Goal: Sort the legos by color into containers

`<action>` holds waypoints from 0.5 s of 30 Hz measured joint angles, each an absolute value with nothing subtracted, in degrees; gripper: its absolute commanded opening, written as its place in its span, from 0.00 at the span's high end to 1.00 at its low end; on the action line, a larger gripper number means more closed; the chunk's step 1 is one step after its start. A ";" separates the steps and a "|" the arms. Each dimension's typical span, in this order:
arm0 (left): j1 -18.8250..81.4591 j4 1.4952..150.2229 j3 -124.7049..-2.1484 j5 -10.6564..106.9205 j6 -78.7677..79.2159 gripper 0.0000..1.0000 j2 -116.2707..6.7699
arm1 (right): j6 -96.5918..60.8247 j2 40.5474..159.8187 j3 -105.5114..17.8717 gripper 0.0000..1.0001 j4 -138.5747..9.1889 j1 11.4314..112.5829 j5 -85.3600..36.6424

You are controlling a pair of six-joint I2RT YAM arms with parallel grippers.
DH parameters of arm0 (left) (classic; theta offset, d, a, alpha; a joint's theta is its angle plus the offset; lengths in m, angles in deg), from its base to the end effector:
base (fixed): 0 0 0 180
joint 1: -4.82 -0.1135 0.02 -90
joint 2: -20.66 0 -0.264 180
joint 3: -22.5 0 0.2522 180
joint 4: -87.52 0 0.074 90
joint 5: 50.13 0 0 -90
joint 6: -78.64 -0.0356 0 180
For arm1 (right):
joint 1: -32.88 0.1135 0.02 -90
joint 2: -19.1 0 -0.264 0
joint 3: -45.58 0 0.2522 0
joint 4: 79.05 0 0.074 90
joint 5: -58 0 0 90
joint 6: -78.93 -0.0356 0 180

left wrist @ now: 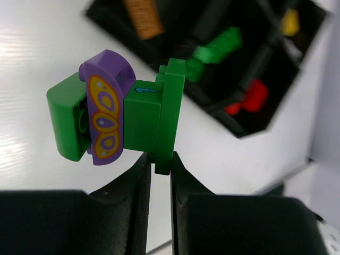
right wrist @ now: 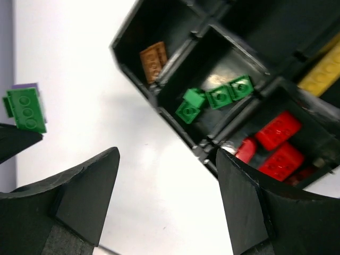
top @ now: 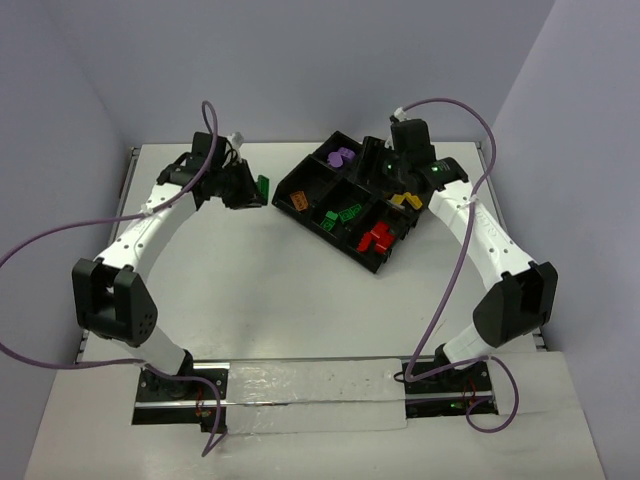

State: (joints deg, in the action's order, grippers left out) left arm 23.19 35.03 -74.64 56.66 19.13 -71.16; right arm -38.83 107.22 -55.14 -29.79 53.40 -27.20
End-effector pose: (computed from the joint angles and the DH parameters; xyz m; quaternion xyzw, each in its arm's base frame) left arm 0.3317 -0.1210 0.3215 -0.0442 0.9215 -0.2731 0.2727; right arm 0.3223 0.1238 0.3670 0.0376 0.8922 0.2176 0.3939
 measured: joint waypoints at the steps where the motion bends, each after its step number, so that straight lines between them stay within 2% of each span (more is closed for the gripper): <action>1: 23.21 35.95 -74.65 59.43 19.67 1.00 -70.43 | -38.66 107.43 -55.88 0.19 -29.41 53.51 -25.95; 10: 23.21 45.88 -73.93 77.10 25.51 1.00 -68.82 | -39.41 109.36 -62.03 0.19 -24.14 54.35 -18.96; 15: 23.41 46.15 -74.02 76.18 26.78 1.00 -68.87 | -39.75 109.36 -62.31 0.19 -22.72 54.44 -18.08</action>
